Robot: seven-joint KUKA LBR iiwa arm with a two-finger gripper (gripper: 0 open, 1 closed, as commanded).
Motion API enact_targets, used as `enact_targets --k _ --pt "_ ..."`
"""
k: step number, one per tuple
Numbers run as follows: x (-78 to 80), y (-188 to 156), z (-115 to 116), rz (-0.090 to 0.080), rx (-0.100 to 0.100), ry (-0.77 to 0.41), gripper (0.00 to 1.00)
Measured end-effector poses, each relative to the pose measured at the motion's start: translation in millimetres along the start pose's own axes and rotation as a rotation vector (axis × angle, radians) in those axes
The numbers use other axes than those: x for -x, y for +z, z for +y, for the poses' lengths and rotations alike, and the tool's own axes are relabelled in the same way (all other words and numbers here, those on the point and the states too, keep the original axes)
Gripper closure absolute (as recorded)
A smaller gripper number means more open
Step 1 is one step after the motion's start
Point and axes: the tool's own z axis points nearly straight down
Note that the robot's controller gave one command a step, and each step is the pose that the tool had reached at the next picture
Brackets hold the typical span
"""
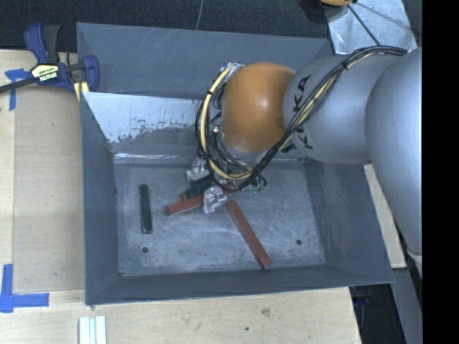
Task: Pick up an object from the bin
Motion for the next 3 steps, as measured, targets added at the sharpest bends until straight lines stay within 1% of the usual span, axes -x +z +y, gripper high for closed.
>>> enact_targets --k 1,2,3 --pt "-0.3 -20.2 0.0 0.004 0.000 0.000 1.00" --pt "0.9 -41.2 -0.3 -0.003 -0.001 0.001 1.00" --pt "2.1 -50.0 -0.5 -0.008 -0.001 0.001 1.00"
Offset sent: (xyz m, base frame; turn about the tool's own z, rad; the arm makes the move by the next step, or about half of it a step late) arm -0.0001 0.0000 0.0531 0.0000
